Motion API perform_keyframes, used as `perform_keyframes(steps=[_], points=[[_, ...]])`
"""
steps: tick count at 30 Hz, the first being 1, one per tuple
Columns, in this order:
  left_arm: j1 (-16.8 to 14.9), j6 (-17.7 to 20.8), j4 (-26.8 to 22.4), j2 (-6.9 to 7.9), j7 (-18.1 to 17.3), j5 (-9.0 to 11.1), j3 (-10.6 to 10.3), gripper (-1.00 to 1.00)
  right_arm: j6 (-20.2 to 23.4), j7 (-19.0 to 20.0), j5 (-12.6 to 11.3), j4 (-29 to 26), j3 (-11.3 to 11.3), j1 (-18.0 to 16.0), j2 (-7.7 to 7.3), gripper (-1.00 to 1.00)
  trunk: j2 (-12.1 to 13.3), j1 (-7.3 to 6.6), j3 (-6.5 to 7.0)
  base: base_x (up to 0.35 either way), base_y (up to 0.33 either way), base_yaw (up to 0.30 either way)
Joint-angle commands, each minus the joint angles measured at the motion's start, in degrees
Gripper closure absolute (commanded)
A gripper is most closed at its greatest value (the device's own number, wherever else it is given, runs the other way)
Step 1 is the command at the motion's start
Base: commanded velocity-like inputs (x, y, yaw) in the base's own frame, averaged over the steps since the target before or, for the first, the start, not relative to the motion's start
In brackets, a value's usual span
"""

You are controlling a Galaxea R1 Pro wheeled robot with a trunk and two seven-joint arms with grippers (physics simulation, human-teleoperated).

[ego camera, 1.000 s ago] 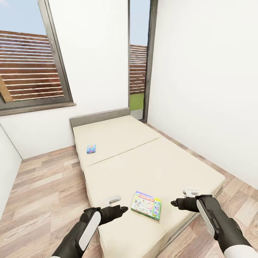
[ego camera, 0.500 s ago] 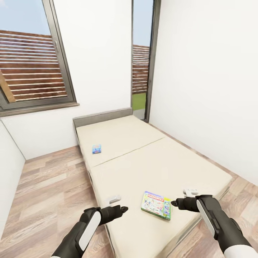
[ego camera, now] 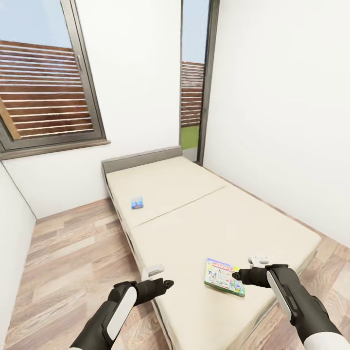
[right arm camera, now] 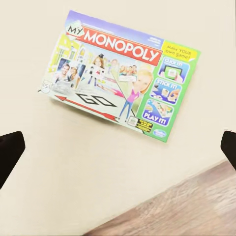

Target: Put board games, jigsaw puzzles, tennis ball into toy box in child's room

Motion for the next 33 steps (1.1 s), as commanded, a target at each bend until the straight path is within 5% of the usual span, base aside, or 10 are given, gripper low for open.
perform_keyframes(steps=[1, 33], points=[[-0.02, 0.22, -0.06, 0.0, 0.16, 0.27, 0.0, -1.0, 0.31, -0.07, -0.39, -0.05, -0.04, -0.04, 0.0, -1.0, -0.03, 0.0, -0.06, 0.0, 0.094, -0.176], [-0.02, 0.19, -0.06, 0.07, 0.19, 0.27, 0.0, -1.0, 0.31, -0.07, -0.42, -0.05, -0.13, -0.05, 0.0, -1.0, -0.03, 0.0, -0.06, 0.0, 0.023, -0.256]])
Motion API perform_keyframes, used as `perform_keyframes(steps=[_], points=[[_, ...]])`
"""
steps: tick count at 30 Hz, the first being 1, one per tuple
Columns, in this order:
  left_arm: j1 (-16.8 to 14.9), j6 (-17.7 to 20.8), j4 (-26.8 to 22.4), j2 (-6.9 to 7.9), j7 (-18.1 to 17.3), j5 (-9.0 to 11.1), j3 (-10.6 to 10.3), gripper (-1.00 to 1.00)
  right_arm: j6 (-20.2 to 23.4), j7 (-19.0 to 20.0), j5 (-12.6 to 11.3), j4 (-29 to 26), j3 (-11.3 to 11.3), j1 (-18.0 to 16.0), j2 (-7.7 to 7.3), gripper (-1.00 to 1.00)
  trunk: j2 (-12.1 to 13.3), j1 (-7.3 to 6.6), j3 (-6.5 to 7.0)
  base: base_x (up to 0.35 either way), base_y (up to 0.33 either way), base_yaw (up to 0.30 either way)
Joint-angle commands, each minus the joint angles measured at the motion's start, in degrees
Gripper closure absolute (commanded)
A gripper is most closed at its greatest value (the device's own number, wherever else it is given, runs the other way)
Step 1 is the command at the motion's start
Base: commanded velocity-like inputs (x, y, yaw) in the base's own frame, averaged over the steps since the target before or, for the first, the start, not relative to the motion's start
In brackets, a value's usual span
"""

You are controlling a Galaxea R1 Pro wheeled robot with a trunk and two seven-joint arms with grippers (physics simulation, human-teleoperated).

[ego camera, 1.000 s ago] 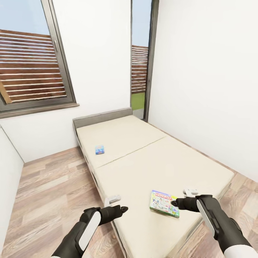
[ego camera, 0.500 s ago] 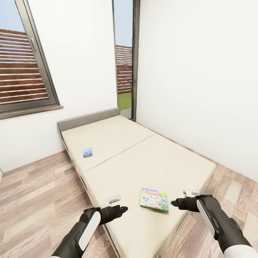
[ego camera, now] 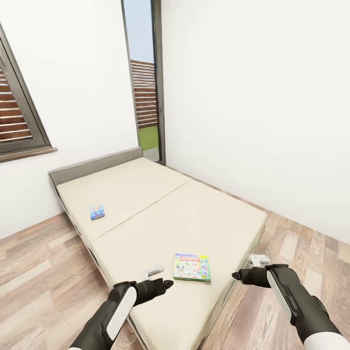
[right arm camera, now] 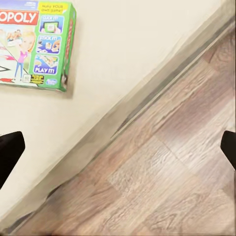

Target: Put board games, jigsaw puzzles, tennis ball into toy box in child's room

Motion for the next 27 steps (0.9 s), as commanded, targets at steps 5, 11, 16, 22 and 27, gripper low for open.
perform_keyframes(steps=[5, 11, 16, 22, 27], points=[[-0.02, 0.23, -0.06, 0.0, 0.16, 0.28, 0.0, -1.0, 0.31, -0.04, -0.38, -0.04, -0.05, -0.03, -0.03, -1.0, -0.03, 0.0, -0.06, 0.0, 0.001, -0.281], [-0.02, 0.18, -0.06, 0.0, 0.16, 0.28, 0.0, -1.0, 0.32, -0.06, -0.38, -0.04, -0.06, -0.03, -0.03, -1.0, -0.03, 0.0, -0.06, 0.0, 0.0, -0.282], [-0.02, 0.16, -0.06, 0.0, 0.16, 0.28, 0.0, -1.0, 0.31, -0.05, -0.38, -0.04, -0.06, -0.03, -0.05, -1.0, -0.03, 0.0, -0.06, 0.0, 0.0, -0.282], [-0.02, 0.18, -0.06, 0.0, 0.11, 0.28, 0.0, -1.0, 0.34, -0.07, -0.39, -0.04, -0.07, -0.03, -0.05, -1.0, -0.03, 0.0, -0.06, 0.0, 0.0, -0.282], [-0.02, 0.19, -0.04, 0.0, 0.09, 0.28, 0.0, -1.0, 0.31, -0.05, -0.39, -0.04, -0.07, -0.02, -0.03, -1.0, -0.03, 0.0, -0.06, 0.0, 0.0, -0.266]])
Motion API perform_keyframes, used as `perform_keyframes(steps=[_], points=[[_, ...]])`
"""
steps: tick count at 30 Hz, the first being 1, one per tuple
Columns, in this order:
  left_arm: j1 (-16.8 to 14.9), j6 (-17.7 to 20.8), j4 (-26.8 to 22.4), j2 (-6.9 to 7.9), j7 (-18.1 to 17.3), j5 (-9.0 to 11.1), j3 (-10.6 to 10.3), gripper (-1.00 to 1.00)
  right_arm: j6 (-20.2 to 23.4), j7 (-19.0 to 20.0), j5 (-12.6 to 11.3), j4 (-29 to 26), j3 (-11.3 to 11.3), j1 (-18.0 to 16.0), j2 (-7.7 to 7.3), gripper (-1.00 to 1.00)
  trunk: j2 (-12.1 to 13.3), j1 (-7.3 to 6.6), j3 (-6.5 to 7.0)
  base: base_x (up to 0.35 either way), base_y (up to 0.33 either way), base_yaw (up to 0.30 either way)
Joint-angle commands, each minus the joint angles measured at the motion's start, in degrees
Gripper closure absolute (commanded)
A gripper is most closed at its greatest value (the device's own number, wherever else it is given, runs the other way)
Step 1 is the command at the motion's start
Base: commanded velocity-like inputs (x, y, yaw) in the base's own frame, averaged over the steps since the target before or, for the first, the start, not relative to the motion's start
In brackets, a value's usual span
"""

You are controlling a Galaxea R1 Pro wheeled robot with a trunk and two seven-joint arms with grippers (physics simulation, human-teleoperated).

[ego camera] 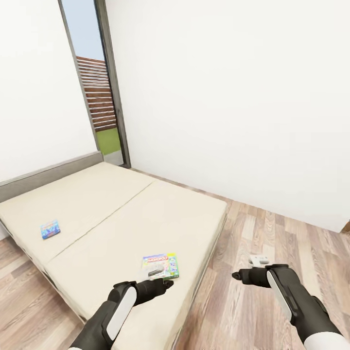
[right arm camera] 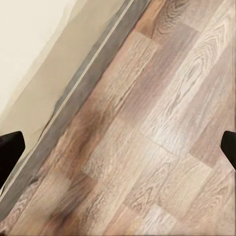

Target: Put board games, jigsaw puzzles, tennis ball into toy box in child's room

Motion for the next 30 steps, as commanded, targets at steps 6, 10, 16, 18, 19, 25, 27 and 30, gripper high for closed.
perform_keyframes(steps=[6, 10, 16, 18, 19, 25, 27, 30], points=[[-0.03, 0.23, -0.06, 0.0, 0.14, 0.27, 0.0, -1.0, 0.28, -0.05, -0.37, -0.04, -0.08, -0.04, -0.01, -1.0, -0.03, 0.0, -0.06, 0.0, 0.001, -0.151], [-0.03, 0.22, -0.06, 0.0, 0.12, 0.27, 0.0, -1.0, 0.29, -0.05, -0.37, -0.04, -0.1, -0.04, -0.03, -1.0, -0.03, 0.0, -0.06, 0.0, 0.025, -0.075], [-0.03, 0.2, -0.06, 0.0, 0.09, 0.27, 0.0, -1.0, 0.29, -0.03, -0.37, -0.04, -0.15, -0.05, -0.05, -1.0, -0.03, 0.0, -0.06, 0.0, 0.141, -0.036], [-0.03, 0.2, -0.07, 0.0, 0.09, 0.27, 0.0, -1.0, 0.3, -0.05, -0.37, -0.04, -0.17, -0.05, -0.04, -1.0, -0.03, 0.0, -0.06, 0.0, 0.219, -0.017], [-0.03, 0.2, -0.07, 0.0, 0.09, 0.27, 0.0, -1.0, 0.3, -0.05, -0.37, -0.04, -0.17, -0.05, -0.04, -1.0, -0.03, 0.0, -0.06, 0.0, 0.227, -0.016], [-0.03, 0.19, -0.07, 0.0, 0.15, 0.27, 0.0, -1.0, 0.31, -0.03, -0.37, -0.04, -0.2, -0.05, -0.06, -1.0, -0.03, 0.0, -0.06, 0.0, 0.214, -0.066], [-0.03, 0.19, -0.06, 0.0, 0.17, 0.25, 0.0, -1.0, 0.3, -0.04, -0.37, -0.04, -0.2, -0.05, -0.06, -1.0, -0.03, 0.0, -0.06, 0.0, 0.131, -0.156], [-0.03, 0.19, -0.06, 0.0, 0.19, 0.23, 0.02, -1.0, 0.29, -0.04, -0.37, -0.04, -0.21, -0.05, -0.06, -1.0, -0.03, 0.0, -0.06, 0.0, 0.098, -0.188]])
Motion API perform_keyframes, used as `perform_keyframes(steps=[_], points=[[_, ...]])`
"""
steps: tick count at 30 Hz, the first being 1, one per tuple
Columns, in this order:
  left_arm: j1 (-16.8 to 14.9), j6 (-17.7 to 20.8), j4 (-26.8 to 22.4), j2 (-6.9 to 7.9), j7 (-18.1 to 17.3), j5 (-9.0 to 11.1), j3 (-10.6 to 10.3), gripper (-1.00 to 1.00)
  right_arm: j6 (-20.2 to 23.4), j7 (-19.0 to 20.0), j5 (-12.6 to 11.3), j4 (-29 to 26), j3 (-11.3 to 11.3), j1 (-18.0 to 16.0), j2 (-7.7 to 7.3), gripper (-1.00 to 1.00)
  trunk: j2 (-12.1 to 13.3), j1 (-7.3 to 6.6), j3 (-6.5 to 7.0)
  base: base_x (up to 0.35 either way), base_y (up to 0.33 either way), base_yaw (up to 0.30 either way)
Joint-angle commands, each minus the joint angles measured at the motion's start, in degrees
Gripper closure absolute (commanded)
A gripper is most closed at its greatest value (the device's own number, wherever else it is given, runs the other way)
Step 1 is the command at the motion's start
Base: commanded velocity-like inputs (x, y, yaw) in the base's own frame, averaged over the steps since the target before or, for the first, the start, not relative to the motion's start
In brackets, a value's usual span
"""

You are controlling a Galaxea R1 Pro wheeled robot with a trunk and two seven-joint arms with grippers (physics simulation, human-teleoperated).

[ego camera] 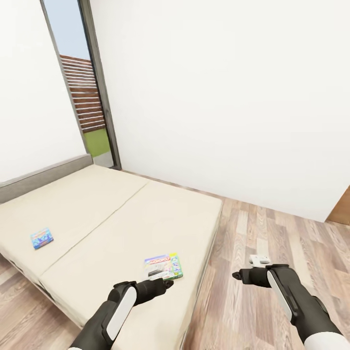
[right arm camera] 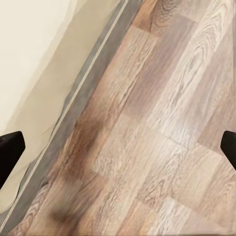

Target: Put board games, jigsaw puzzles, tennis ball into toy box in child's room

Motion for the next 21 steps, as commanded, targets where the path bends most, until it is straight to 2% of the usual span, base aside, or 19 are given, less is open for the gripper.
perform_keyframes(steps=[1, 12, 21], points=[[-0.02, 0.23, -0.06, 0.0, 0.16, 0.26, 0.01, -1.0, 0.32, -0.06, -0.38, -0.05, -0.06, -0.04, 0.0, -1.0, -0.03, 0.0, -0.06, 0.0, 0.067, -0.217], [-0.02, 0.29, -0.05, 0.0, 0.18, 0.24, 0.05, -1.0, 0.31, -0.04, -0.38, -0.05, -0.07, -0.04, -0.01, -1.0, -0.03, 0.0, -0.06, 0.0, 0.035, -0.235], [-0.02, 0.31, -0.05, 0.0, 0.19, 0.23, 0.06, -1.0, 0.32, -0.03, -0.38, -0.05, -0.08, -0.04, -0.01, -1.0, -0.03, 0.0, -0.06, 0.0, 0.009, -0.109]])
